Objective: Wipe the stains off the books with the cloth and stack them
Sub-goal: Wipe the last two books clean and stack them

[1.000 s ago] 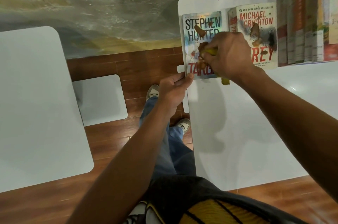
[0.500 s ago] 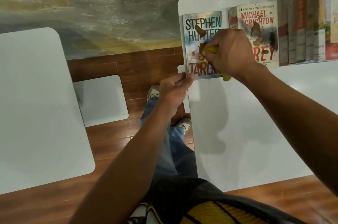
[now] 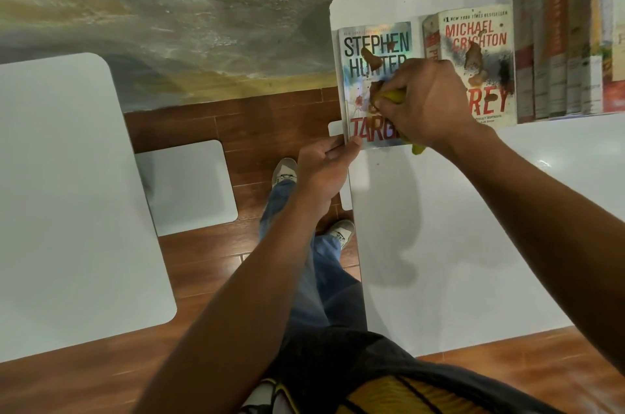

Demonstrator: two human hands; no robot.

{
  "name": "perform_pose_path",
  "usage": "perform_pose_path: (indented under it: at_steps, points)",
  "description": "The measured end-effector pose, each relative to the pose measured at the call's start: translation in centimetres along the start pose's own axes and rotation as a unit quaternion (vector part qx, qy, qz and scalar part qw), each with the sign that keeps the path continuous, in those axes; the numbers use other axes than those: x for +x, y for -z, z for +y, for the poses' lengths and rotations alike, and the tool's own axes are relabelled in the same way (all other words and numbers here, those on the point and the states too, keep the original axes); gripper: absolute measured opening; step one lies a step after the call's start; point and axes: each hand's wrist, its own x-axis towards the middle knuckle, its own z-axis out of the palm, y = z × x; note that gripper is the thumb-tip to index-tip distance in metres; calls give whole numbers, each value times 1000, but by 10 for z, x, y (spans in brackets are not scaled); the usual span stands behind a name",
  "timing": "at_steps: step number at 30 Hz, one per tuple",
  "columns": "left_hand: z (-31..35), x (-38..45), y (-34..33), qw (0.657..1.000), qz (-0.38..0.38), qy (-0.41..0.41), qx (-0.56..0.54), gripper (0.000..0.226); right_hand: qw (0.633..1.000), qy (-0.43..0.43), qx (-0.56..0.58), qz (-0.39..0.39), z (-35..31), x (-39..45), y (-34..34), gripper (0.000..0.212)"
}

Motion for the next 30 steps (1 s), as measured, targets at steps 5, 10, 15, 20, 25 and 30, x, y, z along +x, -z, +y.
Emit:
perform_pose_path:
  at_steps: [5,10,15,20,25,30]
  points:
    - [0,2,0,1000,1,-5,1,32,999,-22,-11,-47,2,4,2,29]
    - [0,1,1,1000,1,-8,3,35,999,-15,-20,-23,-1,1,0,30]
    - [-1,1,1,1000,2,-10,17,34,997,-73,-6,17,4,14,3,33]
    - [-1,1,1,999,3,-16,28,34,999,-46,-14,-3,3,16,6,31]
    - [1,0,1,999,3,-14,37,36,999,-7,-35,-35,-1,17,8,29]
    - [2,-2,1,999,9,-11,47,37,998,-21,-40,-52,-3,31,16,31]
